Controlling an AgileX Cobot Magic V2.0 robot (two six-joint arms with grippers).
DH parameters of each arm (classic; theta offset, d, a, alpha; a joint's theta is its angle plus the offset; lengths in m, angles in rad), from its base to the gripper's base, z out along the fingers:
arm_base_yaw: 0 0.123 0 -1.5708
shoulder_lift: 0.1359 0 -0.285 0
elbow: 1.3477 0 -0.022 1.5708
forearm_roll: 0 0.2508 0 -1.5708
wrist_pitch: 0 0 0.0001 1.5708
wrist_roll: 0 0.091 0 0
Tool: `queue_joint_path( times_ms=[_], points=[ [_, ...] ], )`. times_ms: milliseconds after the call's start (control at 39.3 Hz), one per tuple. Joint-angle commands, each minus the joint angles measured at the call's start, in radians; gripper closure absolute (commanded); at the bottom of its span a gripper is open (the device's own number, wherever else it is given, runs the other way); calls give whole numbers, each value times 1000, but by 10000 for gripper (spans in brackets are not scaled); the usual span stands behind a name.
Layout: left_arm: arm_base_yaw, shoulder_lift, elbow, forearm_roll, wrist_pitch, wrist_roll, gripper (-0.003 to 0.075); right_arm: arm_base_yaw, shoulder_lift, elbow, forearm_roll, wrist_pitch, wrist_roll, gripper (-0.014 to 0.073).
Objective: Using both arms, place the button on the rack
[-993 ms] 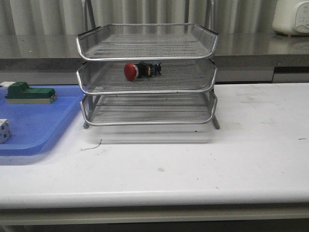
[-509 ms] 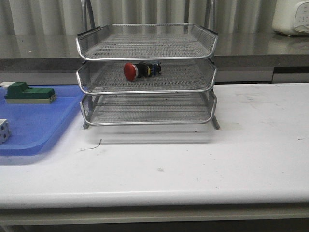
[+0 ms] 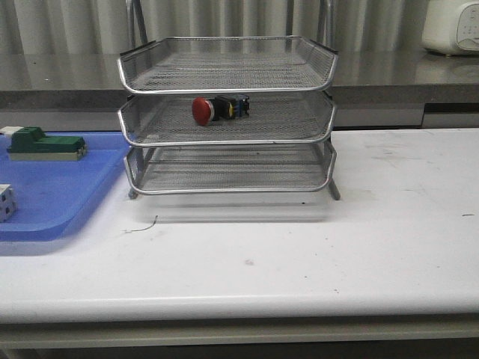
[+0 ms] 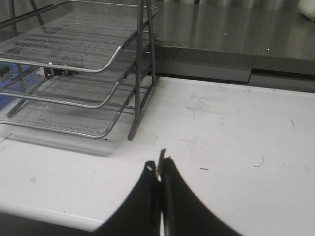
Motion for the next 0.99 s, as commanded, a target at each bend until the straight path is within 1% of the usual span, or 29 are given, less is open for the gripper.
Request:
queue_joint_path(
  times_ms=[0,127,280,382,484,535,967],
  points=[
    [1,-23,8,-6,-77,-11,739,-11,5,-15,-13,-83,-4,704],
    [1,-23,8,-6,-77,-11,739,-75,-28,43,-12,-132,-4,704],
    [1,-23,8,-6,-77,-11,739,-166,-97,184,13,-239,-4,704],
    [1,-23,8,-6,-77,-11,739,-211,-136,268,16,-267,-4,704],
    [1,-23,8,-6,-77,-11,739,-226,-155,332,16,-277,-4,704],
    [1,-23,8,-6,-77,-11,739,-226,-155,328,15,-236,-4,704],
    [1,-23,8,-6,-77,-11,739,-226,-155,328,15,-231,-4,704]
  ],
)
